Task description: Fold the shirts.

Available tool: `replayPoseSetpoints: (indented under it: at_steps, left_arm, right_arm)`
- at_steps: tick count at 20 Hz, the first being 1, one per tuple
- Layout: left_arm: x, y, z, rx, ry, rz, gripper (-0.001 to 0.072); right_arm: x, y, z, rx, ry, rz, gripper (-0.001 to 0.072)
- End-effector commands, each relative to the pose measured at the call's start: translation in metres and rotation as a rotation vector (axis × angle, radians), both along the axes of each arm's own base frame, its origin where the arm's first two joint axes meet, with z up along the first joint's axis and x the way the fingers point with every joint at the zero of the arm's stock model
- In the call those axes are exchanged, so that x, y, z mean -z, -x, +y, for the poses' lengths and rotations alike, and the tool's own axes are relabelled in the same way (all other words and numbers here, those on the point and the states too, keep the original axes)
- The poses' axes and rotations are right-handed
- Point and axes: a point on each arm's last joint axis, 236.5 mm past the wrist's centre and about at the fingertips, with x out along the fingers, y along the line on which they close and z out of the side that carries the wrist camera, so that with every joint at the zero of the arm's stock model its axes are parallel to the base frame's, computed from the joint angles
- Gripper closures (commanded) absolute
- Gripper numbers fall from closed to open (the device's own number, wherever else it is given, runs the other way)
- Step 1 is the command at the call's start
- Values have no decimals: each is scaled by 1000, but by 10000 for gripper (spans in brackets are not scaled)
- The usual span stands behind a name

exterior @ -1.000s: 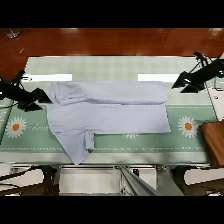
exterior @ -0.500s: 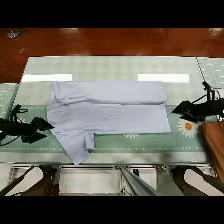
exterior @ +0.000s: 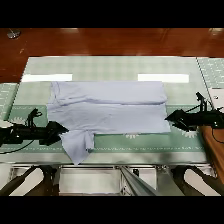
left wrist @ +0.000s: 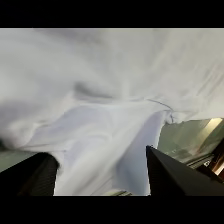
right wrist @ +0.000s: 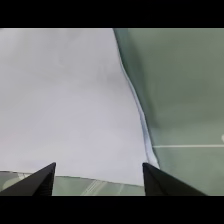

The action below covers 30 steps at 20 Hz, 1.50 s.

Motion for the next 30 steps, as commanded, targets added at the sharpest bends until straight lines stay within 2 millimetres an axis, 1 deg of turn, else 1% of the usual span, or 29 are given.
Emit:
replayPoseSetpoints:
  at_steps: [1,2,3,5,6,8,10,12,15,17,19,20,21,22,24,27,28,30]
  left_arm:
    - [9,5,-16,69,-15,-29,127]
    - [8,7,-18,87,-8,-33,479]
    - [5,7,-20,110,5,-49,680]
    - [1,5,-22,108,17,-60,683]
    - [1,3,-21,107,15,-65,683]
    - [-3,-3,-20,102,14,-80,683]
    - [-7,-10,-22,84,29,-94,683]
    - [-9,-13,-24,69,42,-100,683]
    - [-9,-14,-24,66,42,-102,683]
    - [-8,-15,-23,62,37,-105,683]
    - [-11,-19,-25,44,47,-114,683]
    - [-12,-23,-26,31,53,-122,683]
    - [-15,-27,-25,23,54,-134,683]
    - [-19,-34,-23,26,49,-152,683]
    - [-36,-57,-15,32,27,-216,683]
    - [-67,-106,7,5,-43,-343,683]
    - [-74,-123,15,-29,-60,-360,683]
    - [-82,-153,24,-45,-79,-387,683]
  right_arm:
    - [-1,-2,-17,43,27,1,92]
    - [0,0,-28,68,45,17,92]
    - [3,7,-37,84,63,44,92]
    - [11,30,-50,75,110,137,92]
    - [15,41,-49,68,116,181,92]
    - [22,56,-38,61,79,229,91]
    - [27,61,-22,49,43,241,92]
    - [30,53,-11,20,47,218,92]
    - [32,28,10,47,-8,160,92]
    - [37,13,20,69,-35,137,92]
    - [39,0,28,61,-52,132,116]
    - [37,-7,30,38,-50,122,300]
    - [32,-14,33,-14,-42,90,606]
    - [24,-24,34,-59,-31,45,679]
    - [2,-43,29,-93,-17,-9,679]
    - [-26,-75,15,-112,39,-99,679]
    - [-33,-84,13,-106,44,-116,680]
    - [-42,-106,13,-91,20,-146,679]
